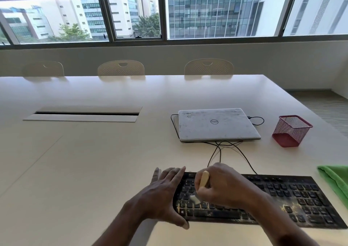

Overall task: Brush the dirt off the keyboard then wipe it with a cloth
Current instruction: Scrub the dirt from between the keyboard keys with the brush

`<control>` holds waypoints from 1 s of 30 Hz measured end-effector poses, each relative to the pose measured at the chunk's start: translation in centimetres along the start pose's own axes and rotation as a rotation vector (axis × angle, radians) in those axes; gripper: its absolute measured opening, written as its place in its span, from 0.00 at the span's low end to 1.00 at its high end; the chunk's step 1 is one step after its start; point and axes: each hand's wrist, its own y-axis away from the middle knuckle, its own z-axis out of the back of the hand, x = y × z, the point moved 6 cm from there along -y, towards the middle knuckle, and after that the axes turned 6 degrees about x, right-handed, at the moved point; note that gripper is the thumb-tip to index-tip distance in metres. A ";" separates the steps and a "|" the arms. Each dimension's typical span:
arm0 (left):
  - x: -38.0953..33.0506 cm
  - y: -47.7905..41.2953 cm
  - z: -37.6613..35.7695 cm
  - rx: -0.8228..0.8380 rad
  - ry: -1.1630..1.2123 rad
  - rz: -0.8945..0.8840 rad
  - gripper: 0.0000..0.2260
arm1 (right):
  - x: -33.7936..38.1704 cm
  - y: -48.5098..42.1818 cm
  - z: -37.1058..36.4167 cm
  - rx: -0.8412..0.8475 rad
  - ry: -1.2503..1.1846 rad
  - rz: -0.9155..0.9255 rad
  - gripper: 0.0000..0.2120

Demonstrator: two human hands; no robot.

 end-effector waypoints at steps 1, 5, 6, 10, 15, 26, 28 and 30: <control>0.0 0.0 0.0 -0.003 -0.002 -0.002 0.65 | -0.1 0.1 0.4 -0.009 0.013 -0.006 0.06; 0.0 -0.2 0.0 0.000 -0.017 -0.001 0.65 | -0.3 0.4 1.2 -0.059 -0.006 0.011 0.05; -0.1 -0.3 0.0 -0.001 -0.021 -0.002 0.65 | -0.3 0.4 1.1 -0.073 0.002 0.007 0.05; -0.7 -0.7 0.0 -0.012 -0.042 -0.016 0.66 | -0.7 0.5 0.7 -0.111 0.015 -0.033 0.09; -0.9 -1.3 -0.3 0.010 -0.058 -0.011 0.66 | -0.9 0.6 0.4 -0.098 -0.013 -0.038 0.10; -0.8 -1.4 -0.3 0.015 -0.058 -0.005 0.66 | 0.1 0.9 0.3 -0.082 -0.098 0.058 0.07; -0.9 -1.4 -0.3 0.018 -0.063 -0.005 0.66 | 0.0 0.9 -0.2 -0.037 -0.052 0.057 0.07; -1.0 -1.3 -0.3 0.015 -0.067 -0.004 0.66 | -0.7 1.1 0.1 -0.039 -0.009 0.006 0.07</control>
